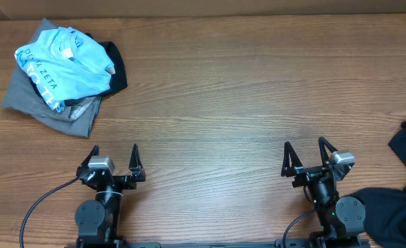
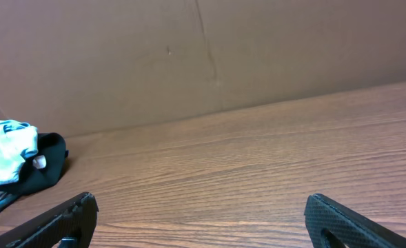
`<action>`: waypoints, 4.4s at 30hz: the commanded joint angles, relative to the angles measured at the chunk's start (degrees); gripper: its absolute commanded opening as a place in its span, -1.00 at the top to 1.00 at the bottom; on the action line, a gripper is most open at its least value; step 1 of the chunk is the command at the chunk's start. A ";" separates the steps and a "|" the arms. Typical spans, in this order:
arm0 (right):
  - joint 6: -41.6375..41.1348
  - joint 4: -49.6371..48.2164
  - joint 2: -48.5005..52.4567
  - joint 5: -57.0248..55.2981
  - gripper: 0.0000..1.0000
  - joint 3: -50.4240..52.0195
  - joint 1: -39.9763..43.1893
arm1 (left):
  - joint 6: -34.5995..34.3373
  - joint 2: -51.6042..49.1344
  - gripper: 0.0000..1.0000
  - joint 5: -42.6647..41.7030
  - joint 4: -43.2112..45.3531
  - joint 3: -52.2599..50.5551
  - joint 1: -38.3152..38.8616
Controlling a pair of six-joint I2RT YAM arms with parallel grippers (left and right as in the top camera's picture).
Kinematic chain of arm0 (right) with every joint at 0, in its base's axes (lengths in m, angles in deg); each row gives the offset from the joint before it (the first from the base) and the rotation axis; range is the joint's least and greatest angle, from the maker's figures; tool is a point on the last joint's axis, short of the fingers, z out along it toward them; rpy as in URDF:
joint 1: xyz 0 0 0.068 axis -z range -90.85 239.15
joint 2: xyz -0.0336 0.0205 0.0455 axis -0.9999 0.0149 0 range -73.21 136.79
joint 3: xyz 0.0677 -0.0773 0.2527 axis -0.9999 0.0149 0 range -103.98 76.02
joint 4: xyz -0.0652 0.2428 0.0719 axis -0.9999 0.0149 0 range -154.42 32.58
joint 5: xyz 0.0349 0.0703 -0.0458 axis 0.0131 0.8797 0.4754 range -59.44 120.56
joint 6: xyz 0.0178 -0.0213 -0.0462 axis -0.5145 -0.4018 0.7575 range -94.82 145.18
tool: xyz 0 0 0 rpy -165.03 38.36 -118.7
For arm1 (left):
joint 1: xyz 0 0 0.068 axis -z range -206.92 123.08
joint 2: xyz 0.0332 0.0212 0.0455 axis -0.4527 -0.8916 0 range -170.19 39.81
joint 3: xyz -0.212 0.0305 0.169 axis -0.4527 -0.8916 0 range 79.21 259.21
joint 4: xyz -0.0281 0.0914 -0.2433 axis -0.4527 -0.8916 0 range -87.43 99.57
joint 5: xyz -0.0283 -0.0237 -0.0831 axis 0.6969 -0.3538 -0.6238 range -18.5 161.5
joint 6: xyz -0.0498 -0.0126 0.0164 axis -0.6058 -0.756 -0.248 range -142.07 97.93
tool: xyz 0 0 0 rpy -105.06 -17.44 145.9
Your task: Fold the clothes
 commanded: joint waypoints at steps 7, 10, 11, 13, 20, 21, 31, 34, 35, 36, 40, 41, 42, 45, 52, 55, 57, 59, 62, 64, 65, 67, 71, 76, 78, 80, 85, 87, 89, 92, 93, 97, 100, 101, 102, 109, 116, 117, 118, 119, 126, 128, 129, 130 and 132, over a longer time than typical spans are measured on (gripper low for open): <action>0.26 -0.31 -0.44 -0.11 -1.00 0.59 0.33 | -0.20 0.59 -1.00 1.11 -0.07 -0.28 -0.46; 0.24 -0.28 -0.44 -0.09 -1.00 0.59 0.33 | -0.24 0.59 -0.99 0.26 -0.04 -0.28 -0.46; 0.24 -0.26 -0.44 -0.09 -1.00 0.59 0.33 | -0.31 0.59 -1.00 0.04 -0.04 -0.28 -0.46; 0.22 -0.31 -0.44 -0.09 -1.00 0.59 0.33 | -0.61 0.59 -0.99 0.11 -0.07 -0.28 -0.46; -1.36 -0.55 -0.44 5.25 -1.00 -1.73 0.33 | -4.57 0.59 -1.00 -3.78 0.15 2.16 -0.46; -1.36 -0.57 -0.44 6.73 -1.00 -2.62 0.33 | -5.16 0.59 -1.00 -5.75 0.17 3.50 -0.46; -2.21 13.60 6.29 10.21 -1.00 -18.40 0.33 | -5.16 -14.78 -1.00 -2.93 -16.70 27.82 -0.46; -2.21 19.12 12.52 10.21 -1.00 -23.89 0.33 | -5.14 -24.85 -1.00 -3.54 -22.18 37.31 -0.46; -2.21 21.16 15.17 10.21 -1.00 -26.16 0.33 | -5.11 -28.85 -1.00 -3.52 -24.57 41.07 -0.46; -2.19 23.63 18.56 10.19 -1.00 -29.09 0.35 | -5.11 -33.14 -1.00 -3.48 -27.39 45.16 -0.46; -2.19 32.48 32.04 10.03 -1.00 -40.79 0.35 | -5.14 -47.50 -1.00 -3.39 -38.29 58.88 -0.46; -2.19 35.04 35.54 9.94 -1.00 -43.91 0.35 | -5.14 -51.28 -1.00 -3.39 -41.81 62.62 -0.46; -2.19 37.66 39.01 9.97 -1.00 -47.15 0.35 | -5.14 -54.29 -1.00 -3.48 -44.59 65.61 -0.46; -2.12 48.24 51.54 9.73 -1.00 -59.43 0.35 | -5.11 -63.30 -1.00 -3.34 -51.67 73.09 -0.46; -2.14 55.45 70.90 9.66 -1.00 -72.13 0.35 | -5.11 -72.35 -0.99 -5.95 -57.18 76.54 -0.46; -2.29 55.23 75.56 8.55 -1.00 -72.11 0.66 | -5.14 -73.99 -1.00 -6.19 -57.61 76.54 -0.46; -5.16 55.23 77.48 7.19 -1.00 -72.11 1.51 | -5.11 -74.14 -1.00 -6.19 -58.53 76.54 -0.46; -10.62 55.10 78.73 3.10 -1.00 -72.11 3.52 | -4.76 -74.12 -1.00 -6.19 -59.21 76.54 -0.46; -16.98 53.24 79.19 -4.17 -1.00 -72.11 8.79 | -3.34 -74.12 -1.00 -6.16 -59.28 76.54 -0.46; -19.04 50.40 79.23 -6.84 -1.00 -72.11 14.03 | -3.39 -74.03 -1.00 -6.64 -59.43 76.54 -0.46; -19.06 49.13 79.28 -6.73 -1.00 -72.11 16.35 | -3.37 -74.01 -1.00 -7.13 -59.49 76.54 -0.46; -20.26 46.95 79.58 -6.84 -0.98 -72.11 21.31 | -3.39 -74.03 -1.00 -8.15 -59.45 76.54 -0.46; -20.52 42.71 82.05 -7.02 -0.77 -72.08 29.79 | -3.41 -74.03 -1.00 -8.35 -58.80 76.54 -0.46; -24.59 36.41 90.01 -8.48 -0.82 -72.08 37.57 | -3.39 -74.03 -1.00 -8.31 -58.47 76.54 -0.46; -24.79 34.69 93.29 -8.17 -0.82 -72.08 39.91 | -3.39 -74.03 -1.00 -8.31 -58.40 76.54 -0.46; -24.74 33.24 96.83 -8.09 -0.82 -72.08 41.83 | -3.39 -74.03 -1.00 -8.31 -58.40 76.54 -0.46; -23.61 29.66 104.32 -9.18 -0.82 -72.08 45.16 | -3.39 -74.03 -1.00 -8.31 -58.38 76.54 -0.46; -22.56 28.35 106.44 -11.13 -0.81 -72.08 45.75 | -3.39 -74.03 -1.00 -8.31 -58.38 76.54 -0.46; -20.96 27.26 108.17 -12.66 -0.75 -72.08 46.18 | -3.39 -74.03 -1.00 -8.31 -58.38 76.54 -0.46; -20.15 26.97 109.94 -13.99 -0.65 -72.08 46.49 | -3.39 -74.03 -1.00 -8.31 -58.38 76.54 -0.46; -20.15 27.12 110.53 -14.21 -0.60 -72.08 46.58 | -3.39 -74.03 -1.00 -8.31 -58.38 76.54 -0.46; -20.20 28.28 112.61 -14.56 -0.46 -72.04 46.58 | -3.39 -74.03 -1.00 -8.28 -57.99 76.54 -0.46; -20.20 29.53 114.27 -15.28 -0.41 -72.04 46.58 | -3.39 -74.03 -1.00 -8.31 -57.66 76.54 -0.46; -20.22 30.08 114.66 -15.65 -0.40 -72.04 46.58 | -3.39 -74.03 -1.00 -8.31 -57.59 76.54 -0.46; -20.22 30.64 115.19 -16.52 -0.38 -72.04 46.58 | -3.39 -74.03 -1.00 -8.31 -57.59 76.54 -0.46; -20.15 31.47 115.40 -9.46 0.91 -72.22 46.12 | -3.39 -74.03 -1.00 -8.31 -57.27 76.54 -0.46; -15.37 30.91 108.17 8.20 0.92 -72.24 35.98 | -3.17 -74.03 -1.00 -6.08 -57.33 76.98 -0.46; -14.25 30.51 106.60 9.88 0.92 -72.24 33.48 | -3.17 -74.01 -1.00 -5.86 -57.40 77.26 -0.46; -13.57 30.25 104.98 11.10 0.92 -72.24 30.69 | -3.15 -73.99 -1.00 -5.86 -57.72 77.83 -0.46; -13.46 30.25 103.12 11.23 0.92 -72.24 27.12 | -3.15 -73.99 -1.00 -5.84 -58.36 78.64 -0.46; -16.52 30.14 96.96 11.50 0.92 -72.22 -4.79 | -2.54 -73.99 -1.00 6.14 -66.20 90.01 -0.48; -17.46 30.01 97.22 11.50 0.90 -72.19 -13.70 | -2.54 -73.99 -1.00 9.03 -68.06 93.53 -0.48; -17.42 29.59 97.22 11.34 0.80 -72.19 -17.77 | -2.54 -73.99 -1.00 10.05 -68.85 95.30 -0.48; -17.40 29.14 97.22 10.54 0.69 -72.22 -22.23 | -2.54 -73.99 -1.00 10.45 -69.31 96.85 -0.48; -17.40 28.79 97.13 5.84 0.17 -72.28 -29.88 | -2.54 -73.99 -1.00 10.40 -69.64 99.67 -0.48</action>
